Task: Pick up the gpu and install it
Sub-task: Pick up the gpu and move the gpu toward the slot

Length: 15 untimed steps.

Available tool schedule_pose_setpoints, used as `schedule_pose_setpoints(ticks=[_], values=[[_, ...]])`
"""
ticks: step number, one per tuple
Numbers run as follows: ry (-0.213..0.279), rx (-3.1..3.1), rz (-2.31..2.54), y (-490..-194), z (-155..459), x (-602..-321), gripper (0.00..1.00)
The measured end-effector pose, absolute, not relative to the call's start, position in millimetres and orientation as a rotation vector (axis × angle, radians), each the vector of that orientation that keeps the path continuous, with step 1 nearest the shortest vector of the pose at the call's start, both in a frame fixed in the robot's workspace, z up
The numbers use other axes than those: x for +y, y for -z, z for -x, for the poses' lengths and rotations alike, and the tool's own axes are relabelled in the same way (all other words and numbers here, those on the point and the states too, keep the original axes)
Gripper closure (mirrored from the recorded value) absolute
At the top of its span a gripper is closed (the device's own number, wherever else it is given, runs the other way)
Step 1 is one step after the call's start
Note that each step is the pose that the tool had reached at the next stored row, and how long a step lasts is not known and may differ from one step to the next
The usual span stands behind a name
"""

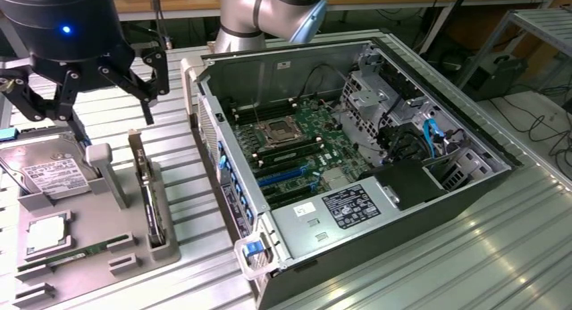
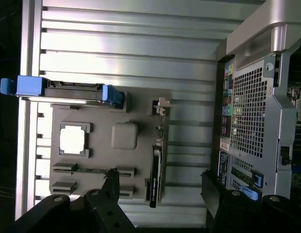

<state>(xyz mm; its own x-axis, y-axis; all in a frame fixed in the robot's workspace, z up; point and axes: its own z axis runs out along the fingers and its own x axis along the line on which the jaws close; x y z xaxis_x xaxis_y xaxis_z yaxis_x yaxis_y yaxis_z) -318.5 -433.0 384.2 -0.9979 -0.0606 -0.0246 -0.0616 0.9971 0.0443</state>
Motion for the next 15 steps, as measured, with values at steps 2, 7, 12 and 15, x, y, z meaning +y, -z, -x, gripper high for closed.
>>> schedule_pose_setpoints(ticks=[2, 7, 12, 15], values=[[-0.071, 3.116, 0.096, -382, 318, -438, 0.22], [-0.068, 3.109, 0.096, -379, 318, -442, 0.22], [-0.056, 3.108, 0.097, -376, 318, -442, 0.22], [-0.054, 3.108, 0.096, -372, 318, -442, 0.22]])
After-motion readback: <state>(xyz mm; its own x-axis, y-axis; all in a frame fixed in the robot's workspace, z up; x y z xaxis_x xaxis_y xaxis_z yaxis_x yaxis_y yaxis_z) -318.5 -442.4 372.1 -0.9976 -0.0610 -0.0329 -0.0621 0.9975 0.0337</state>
